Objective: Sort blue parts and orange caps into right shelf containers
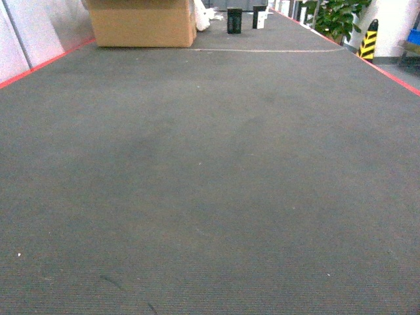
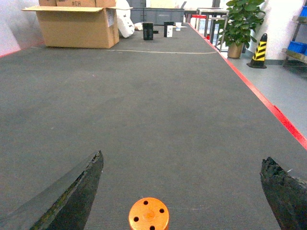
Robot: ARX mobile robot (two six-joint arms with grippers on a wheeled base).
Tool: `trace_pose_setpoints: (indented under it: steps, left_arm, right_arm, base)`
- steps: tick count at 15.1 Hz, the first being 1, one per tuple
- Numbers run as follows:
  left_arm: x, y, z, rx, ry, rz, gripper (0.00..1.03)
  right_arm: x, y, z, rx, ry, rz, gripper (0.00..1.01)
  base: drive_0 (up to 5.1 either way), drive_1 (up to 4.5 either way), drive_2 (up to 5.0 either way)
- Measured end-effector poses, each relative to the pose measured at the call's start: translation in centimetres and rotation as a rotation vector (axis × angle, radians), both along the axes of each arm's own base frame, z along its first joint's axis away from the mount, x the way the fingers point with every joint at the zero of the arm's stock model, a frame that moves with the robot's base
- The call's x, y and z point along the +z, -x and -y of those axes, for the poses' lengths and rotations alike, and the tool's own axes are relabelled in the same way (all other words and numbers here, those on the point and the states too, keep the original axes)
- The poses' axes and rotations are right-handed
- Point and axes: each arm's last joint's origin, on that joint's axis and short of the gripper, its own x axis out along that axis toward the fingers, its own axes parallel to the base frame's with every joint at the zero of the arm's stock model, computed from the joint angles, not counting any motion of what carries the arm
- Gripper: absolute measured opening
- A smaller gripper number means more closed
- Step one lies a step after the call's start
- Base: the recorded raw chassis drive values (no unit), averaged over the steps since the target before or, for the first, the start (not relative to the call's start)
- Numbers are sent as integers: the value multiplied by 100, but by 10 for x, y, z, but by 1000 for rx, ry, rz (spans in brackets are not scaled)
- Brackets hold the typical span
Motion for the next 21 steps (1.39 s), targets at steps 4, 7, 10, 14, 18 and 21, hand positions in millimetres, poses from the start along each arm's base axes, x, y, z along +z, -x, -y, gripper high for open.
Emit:
trace_pose_setpoints:
  steps: [4, 7, 10, 14, 18, 21]
  left_arm:
    - [3, 6, 5, 11, 1, 24, 47]
    - [5, 27, 17, 53, 20, 43, 47]
    - [8, 33, 17, 72, 19, 55, 47]
    - [8, 36, 16, 90, 24, 55, 47]
    - [8, 38, 16, 104, 30, 61, 47]
    - [10, 45, 15, 138, 48, 82, 47]
  right_arm:
    - [0, 0, 0, 0, 0, 0, 98]
    - [0, 0, 0, 0, 0, 0, 98]
    - [0, 0, 0, 0, 0, 0, 98]
    - [0, 0, 0, 0, 0, 0, 98]
    - [0, 0, 0, 0, 0, 0, 98]
    - [0, 0, 0, 0, 0, 0, 98]
  base:
    - [0, 0, 0]
    - [0, 0, 0]
    - [0, 0, 0]
    - [0, 0, 0]
    - [0, 0, 0]
    - [0, 0, 0]
